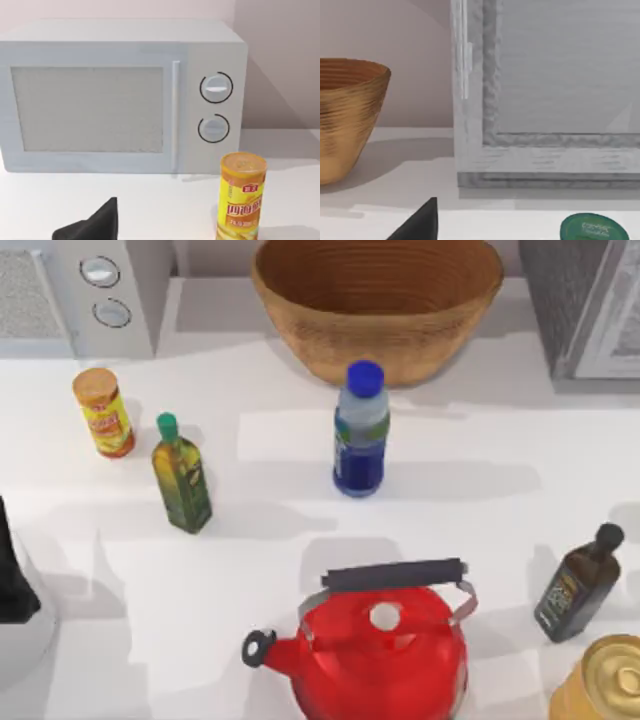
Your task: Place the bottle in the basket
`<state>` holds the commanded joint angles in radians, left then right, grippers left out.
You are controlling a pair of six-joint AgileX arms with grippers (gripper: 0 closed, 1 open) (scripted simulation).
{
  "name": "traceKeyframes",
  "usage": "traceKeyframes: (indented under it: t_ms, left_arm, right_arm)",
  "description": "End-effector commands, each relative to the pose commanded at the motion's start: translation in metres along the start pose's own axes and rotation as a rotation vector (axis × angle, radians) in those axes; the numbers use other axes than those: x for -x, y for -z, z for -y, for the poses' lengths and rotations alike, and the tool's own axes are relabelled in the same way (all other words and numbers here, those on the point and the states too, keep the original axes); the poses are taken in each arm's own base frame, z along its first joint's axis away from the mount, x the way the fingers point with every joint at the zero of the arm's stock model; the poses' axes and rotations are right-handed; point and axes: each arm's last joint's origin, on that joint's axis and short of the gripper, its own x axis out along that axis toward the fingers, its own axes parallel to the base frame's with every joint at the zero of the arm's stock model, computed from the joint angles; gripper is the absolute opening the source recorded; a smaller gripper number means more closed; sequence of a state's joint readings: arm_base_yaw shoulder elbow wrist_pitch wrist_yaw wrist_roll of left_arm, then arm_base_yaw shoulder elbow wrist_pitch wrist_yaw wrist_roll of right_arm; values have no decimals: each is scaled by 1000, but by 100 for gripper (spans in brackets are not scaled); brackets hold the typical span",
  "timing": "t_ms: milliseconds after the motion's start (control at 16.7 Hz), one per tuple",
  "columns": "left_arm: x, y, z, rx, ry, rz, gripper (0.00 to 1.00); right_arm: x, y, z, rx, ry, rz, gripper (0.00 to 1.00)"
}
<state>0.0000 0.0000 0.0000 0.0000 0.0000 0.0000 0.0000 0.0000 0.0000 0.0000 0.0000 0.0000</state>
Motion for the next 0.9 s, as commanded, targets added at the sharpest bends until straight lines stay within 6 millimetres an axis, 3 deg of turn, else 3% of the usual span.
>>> traceKeyframes:
  t_ms: [240, 480, 720, 900]
  left_arm:
    - [-1, -4, 1, 0, 8, 8, 100]
    - [-9, -25, 6, 2, 71, 35, 100]
    - [-32, -52, 19, 6, 186, 62, 100]
    - [-62, -68, 35, 9, 292, 79, 100]
  right_arm:
    - [0, 0, 0, 0, 0, 0, 100]
    - [0, 0, 0, 0, 0, 0, 100]
    - [0, 0, 0, 0, 0, 0, 100]
    - [0, 0, 0, 0, 0, 0, 100]
